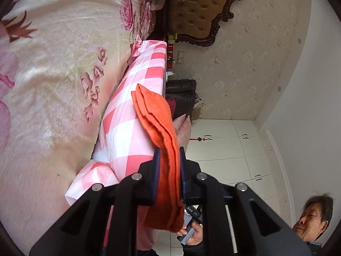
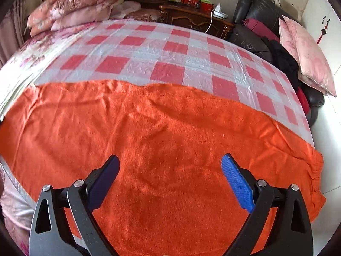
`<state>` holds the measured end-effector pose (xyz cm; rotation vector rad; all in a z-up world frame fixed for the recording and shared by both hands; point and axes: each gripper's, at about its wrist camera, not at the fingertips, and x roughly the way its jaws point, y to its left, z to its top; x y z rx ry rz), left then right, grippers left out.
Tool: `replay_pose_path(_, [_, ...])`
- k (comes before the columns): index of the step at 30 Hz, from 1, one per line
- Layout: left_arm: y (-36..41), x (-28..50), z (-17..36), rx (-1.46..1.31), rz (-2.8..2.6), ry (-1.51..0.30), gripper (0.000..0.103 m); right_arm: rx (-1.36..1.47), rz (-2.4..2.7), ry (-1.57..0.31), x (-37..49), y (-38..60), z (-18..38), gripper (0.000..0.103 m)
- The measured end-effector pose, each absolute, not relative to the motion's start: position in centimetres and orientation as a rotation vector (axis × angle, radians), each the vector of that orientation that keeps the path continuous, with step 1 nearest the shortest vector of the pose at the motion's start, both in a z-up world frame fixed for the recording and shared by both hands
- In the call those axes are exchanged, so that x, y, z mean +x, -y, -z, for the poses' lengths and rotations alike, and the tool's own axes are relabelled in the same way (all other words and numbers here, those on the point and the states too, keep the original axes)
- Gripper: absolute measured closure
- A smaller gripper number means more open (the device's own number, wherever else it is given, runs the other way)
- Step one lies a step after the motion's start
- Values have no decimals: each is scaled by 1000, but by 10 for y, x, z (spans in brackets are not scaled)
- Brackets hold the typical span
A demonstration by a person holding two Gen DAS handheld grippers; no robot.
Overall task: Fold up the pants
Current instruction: 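Fold the lifted pants edge over with the left gripper and lower it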
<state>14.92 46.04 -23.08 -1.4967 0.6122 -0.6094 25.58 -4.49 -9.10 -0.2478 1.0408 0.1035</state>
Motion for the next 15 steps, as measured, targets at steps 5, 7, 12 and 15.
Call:
replay_pose_path(5, [-457,145,194,-1345,474,-685,91,-249,-61,-1107,257,57,109,10])
replay_pose_path(7, [-454,145,178,-1273,399,-729,91,-216,-65,-1120,257,64,113,10])
replay_pose_path(12, [-433,149,126,-1012,208,-817,91,-180,-79,-1122,258,73,114,10])
replay_pose_path(15, [-410,155,92,-809,88,-867,91,-151,-88,-1131,258,80,115,10])
